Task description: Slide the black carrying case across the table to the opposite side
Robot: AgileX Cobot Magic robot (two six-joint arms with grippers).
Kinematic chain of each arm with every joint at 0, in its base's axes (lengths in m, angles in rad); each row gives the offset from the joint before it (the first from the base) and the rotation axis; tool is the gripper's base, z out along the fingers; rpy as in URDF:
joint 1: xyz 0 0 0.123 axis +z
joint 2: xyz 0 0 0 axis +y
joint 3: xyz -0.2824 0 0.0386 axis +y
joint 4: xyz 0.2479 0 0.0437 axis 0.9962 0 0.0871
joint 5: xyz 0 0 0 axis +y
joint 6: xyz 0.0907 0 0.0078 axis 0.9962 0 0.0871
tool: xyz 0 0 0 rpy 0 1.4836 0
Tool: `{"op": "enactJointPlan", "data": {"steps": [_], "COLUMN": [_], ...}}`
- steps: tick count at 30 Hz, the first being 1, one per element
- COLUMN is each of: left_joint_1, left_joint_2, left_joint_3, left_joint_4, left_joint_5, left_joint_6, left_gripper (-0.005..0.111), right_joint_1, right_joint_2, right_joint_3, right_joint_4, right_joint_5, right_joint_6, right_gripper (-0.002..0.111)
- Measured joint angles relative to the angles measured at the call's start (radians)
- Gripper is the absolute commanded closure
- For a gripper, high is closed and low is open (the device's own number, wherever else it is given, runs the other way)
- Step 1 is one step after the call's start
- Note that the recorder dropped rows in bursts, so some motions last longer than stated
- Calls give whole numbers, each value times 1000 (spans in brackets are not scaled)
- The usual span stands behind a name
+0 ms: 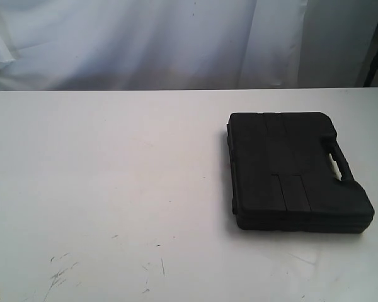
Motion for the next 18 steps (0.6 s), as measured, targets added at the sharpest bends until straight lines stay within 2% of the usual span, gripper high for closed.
{"op": "enactJointPlan", "data": {"steps": [10, 15, 18], "left_joint_1": [0, 0, 0], "left_joint_2": [0, 0, 0], "left_joint_3": [0, 0, 0], "left_joint_4": [0, 0, 0], "left_joint_5": [0, 0, 0], "left_joint_6": [0, 0, 0], "left_gripper": [107, 107, 107], "right_joint_1": [0, -93, -163], "right_joint_2": [-154, -256, -344], "right_joint_3": [0, 56, 160], "right_joint_4": [-29, -34, -34], "right_joint_5": [11, 11, -31], "right_joint_6": [0, -2, -6], "right_gripper": [108, 108, 108]}}
